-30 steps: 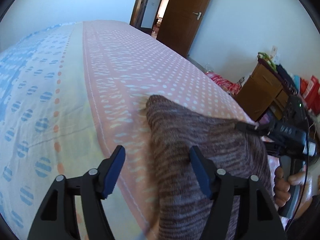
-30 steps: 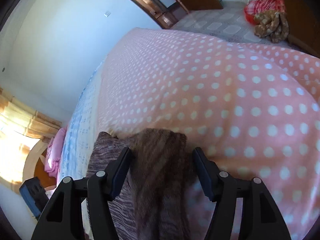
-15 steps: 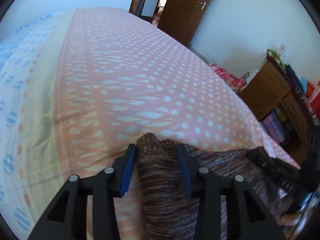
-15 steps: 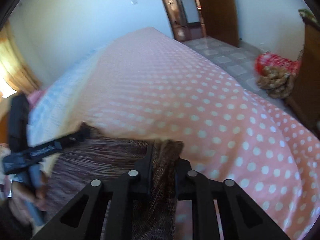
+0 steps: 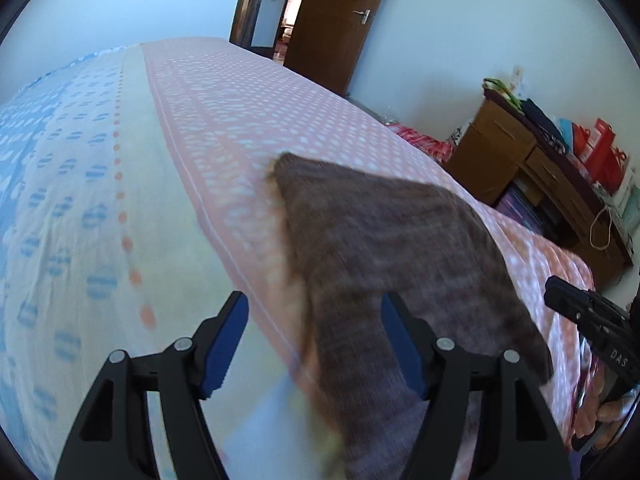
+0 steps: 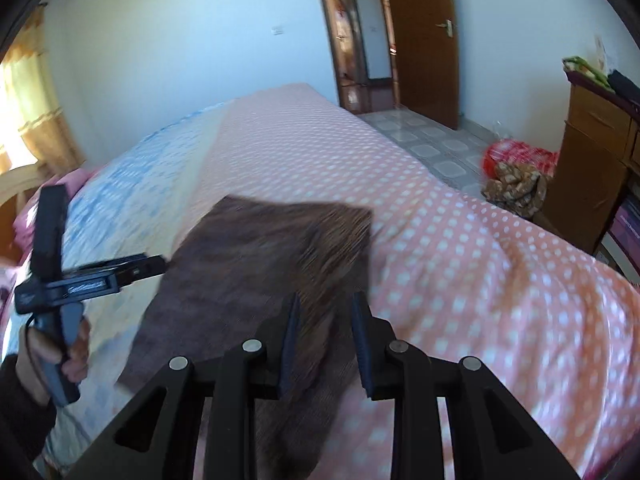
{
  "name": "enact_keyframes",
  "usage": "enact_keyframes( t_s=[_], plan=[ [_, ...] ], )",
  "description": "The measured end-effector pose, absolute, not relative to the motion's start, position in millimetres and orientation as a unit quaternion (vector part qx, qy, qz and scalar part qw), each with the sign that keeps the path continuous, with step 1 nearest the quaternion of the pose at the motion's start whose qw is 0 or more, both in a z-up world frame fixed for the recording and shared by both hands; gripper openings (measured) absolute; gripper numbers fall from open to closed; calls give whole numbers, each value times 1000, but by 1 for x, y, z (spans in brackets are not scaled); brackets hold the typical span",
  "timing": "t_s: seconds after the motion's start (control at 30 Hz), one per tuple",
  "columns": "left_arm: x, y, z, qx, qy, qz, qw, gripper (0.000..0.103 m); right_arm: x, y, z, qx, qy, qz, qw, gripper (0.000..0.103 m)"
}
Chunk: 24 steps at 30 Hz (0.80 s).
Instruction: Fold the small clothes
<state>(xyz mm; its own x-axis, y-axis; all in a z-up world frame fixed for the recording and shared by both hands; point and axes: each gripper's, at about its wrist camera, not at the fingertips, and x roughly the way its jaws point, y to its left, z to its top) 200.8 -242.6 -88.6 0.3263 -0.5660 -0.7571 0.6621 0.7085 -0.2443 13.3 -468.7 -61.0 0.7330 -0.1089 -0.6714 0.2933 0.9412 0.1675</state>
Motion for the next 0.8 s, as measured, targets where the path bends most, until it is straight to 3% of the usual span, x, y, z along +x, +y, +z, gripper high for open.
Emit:
enact_keyframes(
  t_s=[0.1,0.2,0.5,0.7,0.77,0.8],
  plan=[
    [177,-245,-97,69,434,-376,816,72,7,-440,-73,101,364,-112,919,27],
    [162,-247,-107,90,441,-362,817,72,3,-428,-92,83,394,-128,906,15],
    [130,-239,-104,144,414,-299,848,73,-40,-440,-113,154,386,-156,896,15],
    [100,-225,-83,161,375,-283,868,71,-78,-411,-85,158,340,-181,909,18],
    [92,-219,-72,153,367,-284,873,72,-86,-399,-68,138,318,-196,917,28],
    [86,-216,-64,150,359,-283,876,74,-90,-393,-58,127,306,-202,922,41]
  ],
)
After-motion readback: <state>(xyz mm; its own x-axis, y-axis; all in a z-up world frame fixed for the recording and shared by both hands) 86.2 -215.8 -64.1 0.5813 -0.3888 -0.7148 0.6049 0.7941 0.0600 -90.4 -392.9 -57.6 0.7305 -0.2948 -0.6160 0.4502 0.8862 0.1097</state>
